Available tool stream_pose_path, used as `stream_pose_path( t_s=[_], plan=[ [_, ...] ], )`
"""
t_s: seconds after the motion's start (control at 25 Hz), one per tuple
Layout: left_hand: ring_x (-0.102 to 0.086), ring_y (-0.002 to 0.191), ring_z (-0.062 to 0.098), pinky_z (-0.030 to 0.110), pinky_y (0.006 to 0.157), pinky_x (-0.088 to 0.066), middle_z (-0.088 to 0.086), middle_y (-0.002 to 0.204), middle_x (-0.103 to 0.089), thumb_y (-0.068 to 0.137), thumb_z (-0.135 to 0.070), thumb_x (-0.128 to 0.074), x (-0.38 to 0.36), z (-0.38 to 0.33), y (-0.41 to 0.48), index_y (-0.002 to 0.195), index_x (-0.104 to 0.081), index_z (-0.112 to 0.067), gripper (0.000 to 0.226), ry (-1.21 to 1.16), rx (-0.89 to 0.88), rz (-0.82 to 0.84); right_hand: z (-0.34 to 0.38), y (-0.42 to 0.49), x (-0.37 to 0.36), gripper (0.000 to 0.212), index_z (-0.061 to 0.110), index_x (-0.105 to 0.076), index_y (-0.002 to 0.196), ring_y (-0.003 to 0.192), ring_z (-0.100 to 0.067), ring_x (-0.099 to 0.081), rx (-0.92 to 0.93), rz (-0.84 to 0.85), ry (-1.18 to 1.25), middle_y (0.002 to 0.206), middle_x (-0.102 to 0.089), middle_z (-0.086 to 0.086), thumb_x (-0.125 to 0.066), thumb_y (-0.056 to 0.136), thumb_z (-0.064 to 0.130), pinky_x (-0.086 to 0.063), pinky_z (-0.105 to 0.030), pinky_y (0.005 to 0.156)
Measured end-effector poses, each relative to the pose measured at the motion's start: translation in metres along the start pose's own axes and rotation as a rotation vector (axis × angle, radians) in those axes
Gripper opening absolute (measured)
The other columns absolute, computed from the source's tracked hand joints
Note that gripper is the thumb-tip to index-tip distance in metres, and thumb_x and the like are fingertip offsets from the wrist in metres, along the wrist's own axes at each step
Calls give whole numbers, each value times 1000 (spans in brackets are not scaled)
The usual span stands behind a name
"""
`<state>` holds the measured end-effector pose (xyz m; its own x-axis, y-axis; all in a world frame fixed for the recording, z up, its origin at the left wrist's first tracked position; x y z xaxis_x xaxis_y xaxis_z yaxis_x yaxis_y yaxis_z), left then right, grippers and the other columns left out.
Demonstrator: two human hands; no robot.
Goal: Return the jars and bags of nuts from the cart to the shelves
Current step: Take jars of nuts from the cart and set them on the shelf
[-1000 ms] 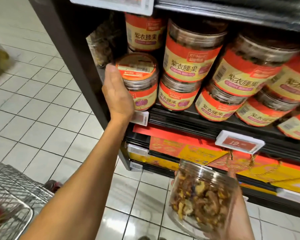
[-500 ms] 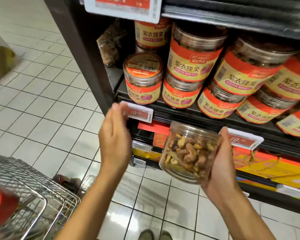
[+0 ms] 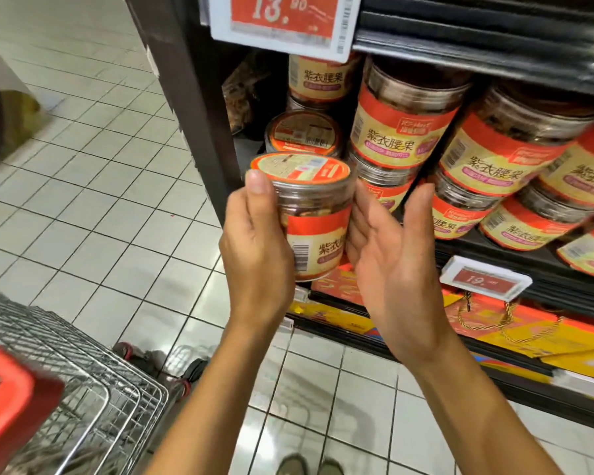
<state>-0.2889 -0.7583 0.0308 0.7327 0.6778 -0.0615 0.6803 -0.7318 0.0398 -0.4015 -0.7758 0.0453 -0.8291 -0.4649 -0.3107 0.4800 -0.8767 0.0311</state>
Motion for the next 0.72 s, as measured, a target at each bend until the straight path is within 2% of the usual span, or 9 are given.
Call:
stream_pose_path(
  t_s=[0.12,0.24,0.36,0.4,0.48,0.52,0.56,0.64,0.72],
  plan=[
    [-67,101,25,44,88,-54,13,105,-71,92,-62,-21,2,1,12,117,-61,-11,69,-236,98,89,-8,-19,9,53,28,-57,117,121,1,-51,37,-191,-148,127,-61,12,-25,87,59,-39,-21,106],
    [-67,103,22,40,91,-53,10,105,-72,98,-53,-14,3,-4,22,115,-63,-13,66,-332,104,181,-6,-27,8,56,32,-59,115,125,-1,-48,98,-122,-200,128,-59,17,-38,80,72,-38,-18,104],
    [-66,100,3,23,92,-51,-10,97,-73,98,-52,-14,3,-15,29,101,-66,-28,58,-130,14,51,5,-18,8,38,37,-60,112,128,-1,-45,178,-130,-265,129,-57,19,-39,88,58,-37,-21,106],
    [-63,102,2,21,94,-48,-10,99,-71,97,-54,-13,2,-20,32,98,-65,-32,57,-29,-25,7,7,-16,6,37,37,-58,114,129,0,-43,205,-139,-273,132,-55,19,-37,89,53,-36,-22,107],
    [-61,106,12,35,99,-46,0,107,-67,94,-57,-13,-2,-29,38,95,-66,-27,61,81,-68,-32,7,-11,1,39,37,-51,121,132,2,-38,230,-144,-268,139,-49,17,-34,88,49,-33,-23,110],
    [-62,104,16,39,96,-47,4,106,-67,94,-57,-15,-4,-31,39,97,-66,-20,64,72,-73,-52,6,-7,-2,40,37,-48,124,133,3,-36,234,-143,-262,142,-45,16,-34,88,48,-31,-24,111],
    [-64,99,16,38,91,-49,5,104,-68,95,-55,-17,-6,-31,39,100,-65,-13,64,17,-72,-65,5,-2,-5,40,37,-45,125,134,4,-34,238,-139,-262,144,-42,15,-33,88,47,-30,-23,112],
    [-65,87,12,25,77,-51,5,97,-67,99,-47,-21,-10,-30,39,104,-58,-6,55,-181,-70,-56,4,12,-9,38,38,-39,127,135,7,-30,246,-140,-264,148,-36,14,-32,90,44,-28,-18,111],
    [-67,90,15,21,77,-51,12,99,-66,100,-39,-22,-14,-24,43,103,-53,-8,44,-315,-106,-1,1,25,-8,38,37,-33,132,135,9,-27,223,-166,-282,150,-32,13,-32,94,41,-25,-17,113]
  ],
)
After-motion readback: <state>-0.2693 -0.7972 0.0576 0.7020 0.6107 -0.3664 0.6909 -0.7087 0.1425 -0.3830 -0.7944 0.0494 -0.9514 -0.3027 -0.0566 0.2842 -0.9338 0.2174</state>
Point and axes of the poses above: each hand's wrist, its own y-axis towards the middle knuckle, its own x-axis out of the back of the hand, z = x × y, the point moved 2 cm from there along y, towards the middle knuckle
